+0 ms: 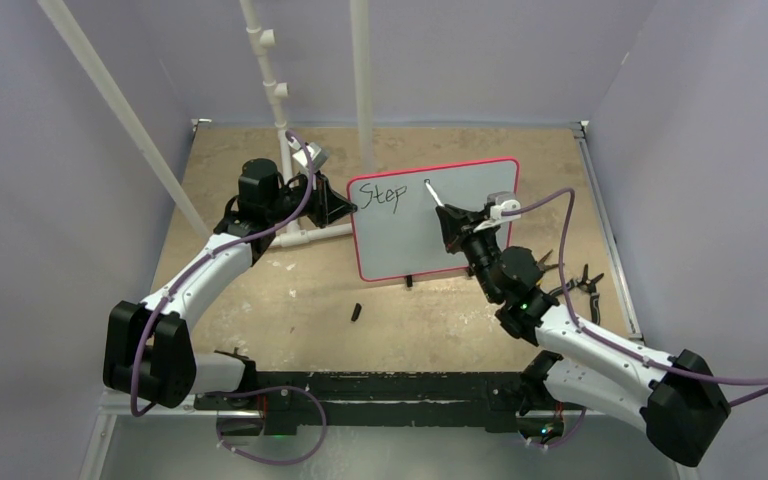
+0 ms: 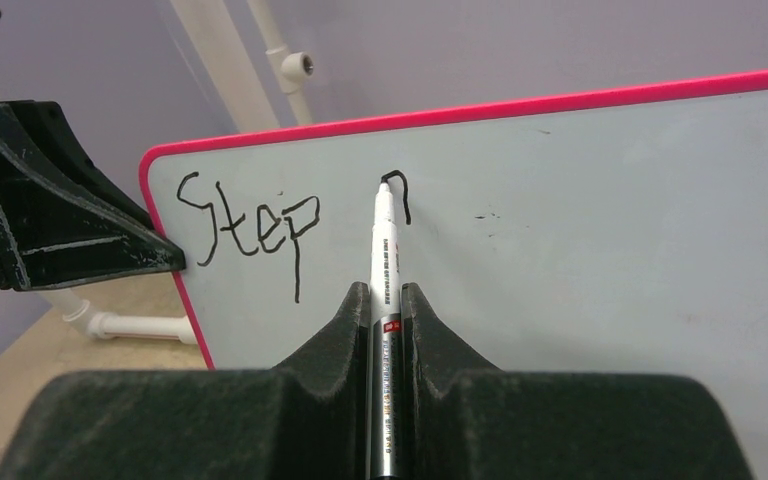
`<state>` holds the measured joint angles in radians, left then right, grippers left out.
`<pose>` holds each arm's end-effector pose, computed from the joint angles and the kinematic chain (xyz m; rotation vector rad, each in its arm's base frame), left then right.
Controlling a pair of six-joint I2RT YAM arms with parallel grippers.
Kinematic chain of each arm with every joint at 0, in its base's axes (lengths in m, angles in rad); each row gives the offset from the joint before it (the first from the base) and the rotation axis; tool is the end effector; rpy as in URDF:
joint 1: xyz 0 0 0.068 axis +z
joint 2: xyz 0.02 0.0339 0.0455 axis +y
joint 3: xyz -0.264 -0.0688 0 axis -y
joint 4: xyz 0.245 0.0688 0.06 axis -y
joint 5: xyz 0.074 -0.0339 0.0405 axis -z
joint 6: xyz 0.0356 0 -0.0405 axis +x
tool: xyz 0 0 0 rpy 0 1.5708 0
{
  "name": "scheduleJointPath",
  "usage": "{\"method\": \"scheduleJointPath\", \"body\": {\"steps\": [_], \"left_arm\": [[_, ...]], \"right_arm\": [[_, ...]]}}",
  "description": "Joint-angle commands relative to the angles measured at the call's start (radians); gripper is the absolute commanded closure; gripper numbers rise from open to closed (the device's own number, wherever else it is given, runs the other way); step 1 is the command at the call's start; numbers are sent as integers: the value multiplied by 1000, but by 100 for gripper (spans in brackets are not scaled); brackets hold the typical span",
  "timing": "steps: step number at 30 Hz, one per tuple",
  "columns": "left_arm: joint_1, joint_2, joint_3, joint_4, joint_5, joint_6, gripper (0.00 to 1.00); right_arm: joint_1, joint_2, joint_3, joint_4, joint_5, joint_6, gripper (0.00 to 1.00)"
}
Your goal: Write a sentence on the whiteboard
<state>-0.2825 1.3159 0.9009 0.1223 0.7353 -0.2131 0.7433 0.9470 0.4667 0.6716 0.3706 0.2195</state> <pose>0.2795 -0.1060 0.2961 0.5890 1.8171 -1.0204 0.1678 0.1367 0.2882 -0.0544 1.4133 0.5450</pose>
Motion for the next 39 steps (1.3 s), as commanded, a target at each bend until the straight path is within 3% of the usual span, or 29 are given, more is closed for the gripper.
{"method": "scheduleJointPath", "body": {"steps": [1,22,34,39], "left_arm": [[5,-26,-3,25,-7,25,100],[5,-23,-3,28,-8,24,100],[5,-20,-3,26,-11,27,100],[5,-18,-3,26,-11,27,100]], "right_arm": [[-6,-11,13,-21,-5,6,100],[-2,-62,-89,-101,-56,142,100],[1,-65,-47,29,-134,99,100],[1,-75,-41,50,-99,93,100]]}}
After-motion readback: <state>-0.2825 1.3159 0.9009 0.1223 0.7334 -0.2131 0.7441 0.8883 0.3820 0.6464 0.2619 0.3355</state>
